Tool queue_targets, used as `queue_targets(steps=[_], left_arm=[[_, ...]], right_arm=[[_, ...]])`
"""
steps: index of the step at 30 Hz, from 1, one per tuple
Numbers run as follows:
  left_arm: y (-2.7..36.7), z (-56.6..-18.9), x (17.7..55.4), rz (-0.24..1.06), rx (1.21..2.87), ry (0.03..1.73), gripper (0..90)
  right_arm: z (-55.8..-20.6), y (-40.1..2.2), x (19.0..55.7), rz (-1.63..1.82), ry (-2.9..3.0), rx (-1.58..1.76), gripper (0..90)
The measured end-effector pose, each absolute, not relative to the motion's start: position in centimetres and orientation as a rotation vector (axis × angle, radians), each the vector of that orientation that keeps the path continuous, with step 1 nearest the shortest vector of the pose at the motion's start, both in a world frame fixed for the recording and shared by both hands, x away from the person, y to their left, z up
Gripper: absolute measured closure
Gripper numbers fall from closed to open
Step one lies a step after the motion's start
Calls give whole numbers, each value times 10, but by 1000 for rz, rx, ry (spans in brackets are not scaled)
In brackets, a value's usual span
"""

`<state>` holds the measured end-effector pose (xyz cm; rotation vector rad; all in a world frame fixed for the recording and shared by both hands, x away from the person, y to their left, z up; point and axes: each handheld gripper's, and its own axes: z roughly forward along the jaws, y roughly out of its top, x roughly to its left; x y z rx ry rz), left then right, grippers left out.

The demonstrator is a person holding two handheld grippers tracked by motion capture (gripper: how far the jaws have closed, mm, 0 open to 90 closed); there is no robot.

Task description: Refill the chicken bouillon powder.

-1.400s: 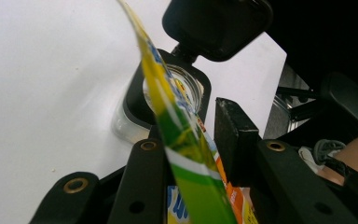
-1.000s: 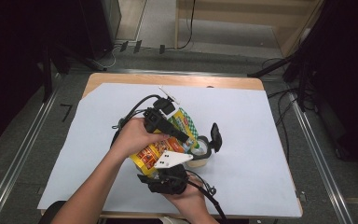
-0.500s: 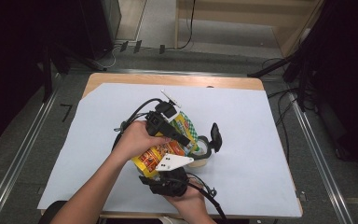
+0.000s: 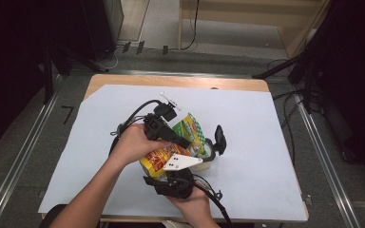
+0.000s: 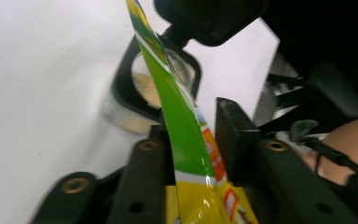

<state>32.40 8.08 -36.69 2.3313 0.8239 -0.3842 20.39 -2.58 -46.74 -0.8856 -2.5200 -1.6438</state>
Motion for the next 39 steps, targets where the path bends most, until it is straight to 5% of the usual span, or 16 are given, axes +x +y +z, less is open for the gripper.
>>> queue_targets(steps=[7,17,35,39], left_arm=[[83,-364,326,-396,2301,842,856],[79,-364,326,-400,2308,852,856],[77,-360,321,-413,2293,841,719],[75,-358,319,-362,2330,846,810]], right_arm=[[-464,-20,201,-1635,-2589,-804,574],[-465,-17,202,-1609,-2660,-788,648],[-464,-25,208,-1668,-2495,-879,679],[-463,-24,206,-1677,-2501,-864,670]])
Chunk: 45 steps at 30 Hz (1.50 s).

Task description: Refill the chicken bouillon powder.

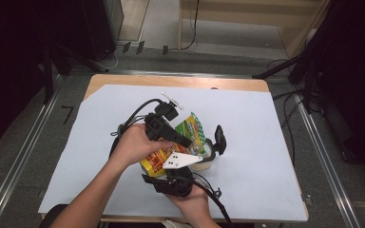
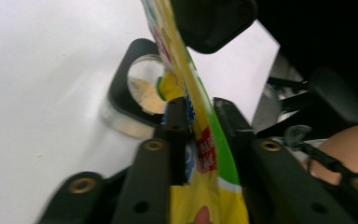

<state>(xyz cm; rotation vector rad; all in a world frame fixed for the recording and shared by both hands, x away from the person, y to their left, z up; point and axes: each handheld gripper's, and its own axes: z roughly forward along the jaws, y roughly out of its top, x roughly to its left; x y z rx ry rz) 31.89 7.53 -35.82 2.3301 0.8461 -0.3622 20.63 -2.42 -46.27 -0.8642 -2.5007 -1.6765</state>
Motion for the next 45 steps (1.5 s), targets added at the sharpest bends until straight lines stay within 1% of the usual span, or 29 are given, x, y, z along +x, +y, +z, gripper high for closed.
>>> queue_targets(steps=[2,5,7,12,18,19,21,23,26,27,29,31,35,38,45], left_arm=[[75,-358,320,-369,2326,853,834],[77,-358,322,-375,2321,866,846],[78,-358,325,-382,2315,881,856],[81,-359,330,-398,2297,888,856],[81,-358,331,-398,2261,879,783],[82,-357,330,-397,2256,880,742],[83,-356,330,-386,2254,876,732],[85,-354,328,-380,2257,872,701],[84,-353,325,-386,2265,875,676],[83,-353,324,-373,2274,877,690],[81,-352,322,-332,2302,863,772],[80,-351,321,-311,2311,856,810],[81,-352,323,-307,2309,865,835],[84,-353,324,-313,2299,865,836],[86,-353,324,-301,2285,863,829]], right_arm=[[-462,-23,205,-1680,-2506,-861,663],[-460,-23,204,-1680,-2534,-841,644],[-459,-21,202,-1683,-2576,-816,606],[-457,-19,203,-1675,-2639,-801,629],[-457,-21,206,-1679,-2571,-851,656],[-457,-21,206,-1683,-2550,-861,658],[-457,-22,207,-1690,-2518,-874,664],[-457,-23,208,-1690,-2484,-896,667],[-457,-26,211,-1705,-2406,-942,666],[-456,-28,213,-1709,-2378,-956,667],[-455,-28,212,-1711,-2411,-942,661],[-455,-27,211,-1709,-2432,-933,658],[-455,-27,211,-1711,-2450,-911,640],[-454,-24,208,-1704,-2550,-870,625],[-453,-22,208,-1686,-2596,-859,637]])
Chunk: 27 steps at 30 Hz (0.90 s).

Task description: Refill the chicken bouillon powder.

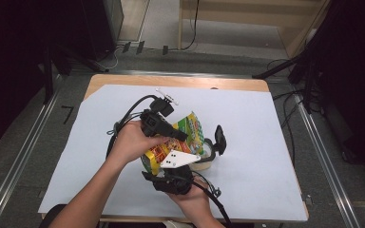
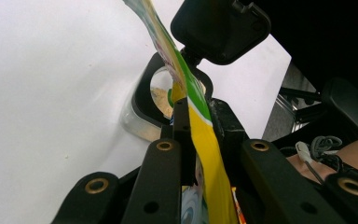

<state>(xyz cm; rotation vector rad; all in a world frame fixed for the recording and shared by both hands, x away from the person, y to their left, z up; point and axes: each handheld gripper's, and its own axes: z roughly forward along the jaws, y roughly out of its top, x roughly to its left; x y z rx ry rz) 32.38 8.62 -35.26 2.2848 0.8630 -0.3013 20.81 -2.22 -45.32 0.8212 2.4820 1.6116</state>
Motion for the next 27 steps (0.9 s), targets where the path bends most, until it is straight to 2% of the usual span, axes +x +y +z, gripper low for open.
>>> queue_targets(steps=[27], left_arm=[[91,-353,332,-344,2243,878,820]], right_arm=[[-447,-22,208,1615,2484,821,617]])
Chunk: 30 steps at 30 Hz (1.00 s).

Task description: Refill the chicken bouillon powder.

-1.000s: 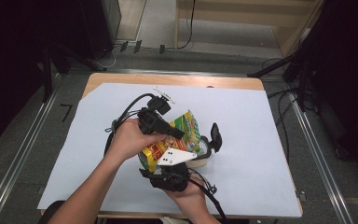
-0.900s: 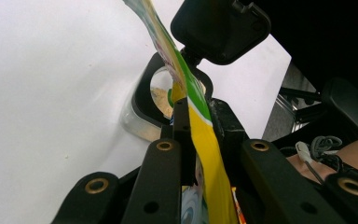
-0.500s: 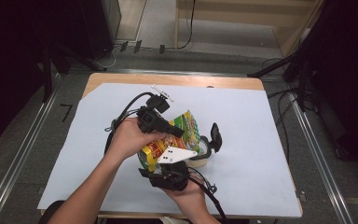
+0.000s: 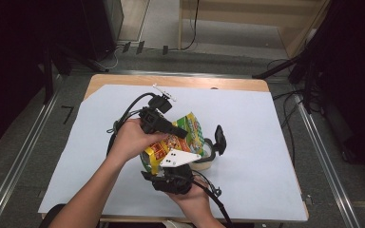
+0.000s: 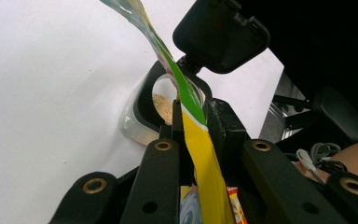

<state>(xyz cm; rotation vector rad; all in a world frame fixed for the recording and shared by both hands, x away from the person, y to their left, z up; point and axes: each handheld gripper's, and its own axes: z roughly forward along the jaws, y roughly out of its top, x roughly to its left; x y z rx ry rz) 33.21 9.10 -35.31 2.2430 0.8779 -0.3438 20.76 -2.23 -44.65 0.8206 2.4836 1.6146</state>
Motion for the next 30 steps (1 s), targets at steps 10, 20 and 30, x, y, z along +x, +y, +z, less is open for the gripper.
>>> queue_targets(steps=[10,20,30], left_arm=[[91,-353,334,-338,2245,885,814],[90,-352,337,-344,2250,877,810],[82,-351,333,-324,2264,858,822]], right_arm=[[-446,-22,207,1630,2476,817,609],[-446,-22,206,1642,2450,825,613],[-450,-23,208,1626,2442,829,616]])
